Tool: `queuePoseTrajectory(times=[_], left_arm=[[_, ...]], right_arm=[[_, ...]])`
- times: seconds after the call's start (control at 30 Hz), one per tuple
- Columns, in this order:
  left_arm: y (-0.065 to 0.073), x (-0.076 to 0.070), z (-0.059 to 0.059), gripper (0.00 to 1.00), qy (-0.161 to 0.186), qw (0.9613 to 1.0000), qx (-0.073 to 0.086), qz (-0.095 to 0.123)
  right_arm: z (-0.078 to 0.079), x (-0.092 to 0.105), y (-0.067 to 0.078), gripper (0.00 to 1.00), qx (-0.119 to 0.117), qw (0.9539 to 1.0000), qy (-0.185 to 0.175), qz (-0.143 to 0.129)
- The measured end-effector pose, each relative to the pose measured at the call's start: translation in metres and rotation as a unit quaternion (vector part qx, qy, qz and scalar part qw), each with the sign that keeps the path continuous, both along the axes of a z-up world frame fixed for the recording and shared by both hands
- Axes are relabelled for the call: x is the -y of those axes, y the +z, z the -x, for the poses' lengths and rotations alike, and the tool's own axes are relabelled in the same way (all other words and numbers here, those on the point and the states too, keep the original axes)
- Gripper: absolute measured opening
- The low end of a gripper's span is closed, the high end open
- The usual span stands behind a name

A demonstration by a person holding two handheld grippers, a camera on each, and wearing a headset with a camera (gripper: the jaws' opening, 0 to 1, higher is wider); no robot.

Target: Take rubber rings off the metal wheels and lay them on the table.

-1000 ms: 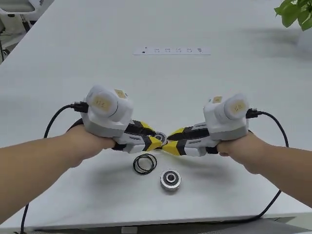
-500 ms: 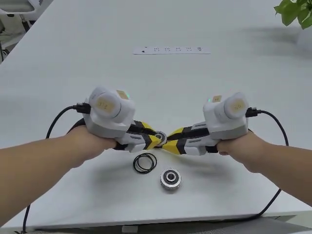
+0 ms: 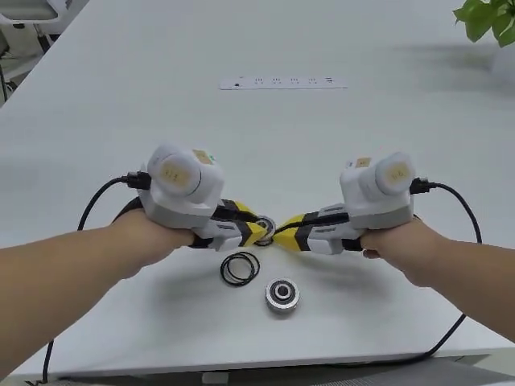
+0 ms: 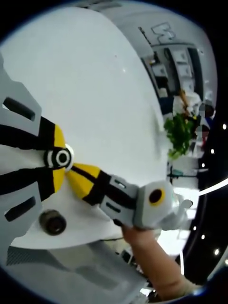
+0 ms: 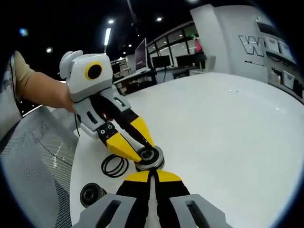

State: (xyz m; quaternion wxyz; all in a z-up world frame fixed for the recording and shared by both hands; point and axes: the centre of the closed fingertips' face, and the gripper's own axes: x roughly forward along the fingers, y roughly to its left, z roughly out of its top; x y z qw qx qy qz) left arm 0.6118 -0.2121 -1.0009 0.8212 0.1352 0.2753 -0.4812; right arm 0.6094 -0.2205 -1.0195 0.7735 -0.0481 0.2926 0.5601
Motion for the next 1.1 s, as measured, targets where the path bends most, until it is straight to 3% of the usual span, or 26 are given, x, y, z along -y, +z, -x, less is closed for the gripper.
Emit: queuePoseTrajectory(times=[0.17,0.33,0.43,0.8,0.87,1.1], left_arm=[[0.001,0.001,0.002,0.12,0.002,1.0,0.003,-0.001],[0.001,0.0,0.001,0.12,0.002,1.0,0.007,-0.005],[0.0,0.0,-0.001,0.12,0.003,0.9999,0.009,-0.009],[0.001,0.002,-0.001,0.12,0.009,0.9998,0.011,-0.015],[0.0,0.002,-0.002,0.12,0.01,0.9998,0.011,-0.015],[0.001,0.003,-0.001,0.12,0.016,0.9996,0.01,-0.02]], right_arm=[[0.002,-0.001,0.002,0.0,-0.015,0.9997,-0.018,-0.007],[0.0,-0.001,0.003,0.0,-0.059,0.9961,-0.06,-0.029],[-0.007,0.004,0.001,0.0,-0.085,0.9916,-0.085,-0.047],[-0.005,0.007,0.006,0.0,-0.114,0.984,-0.112,-0.078],[-0.007,0.007,0.01,0.0,-0.124,0.9795,-0.127,-0.096],[-0.01,0.009,0.013,0.0,-0.135,0.9742,-0.137,-0.118]])
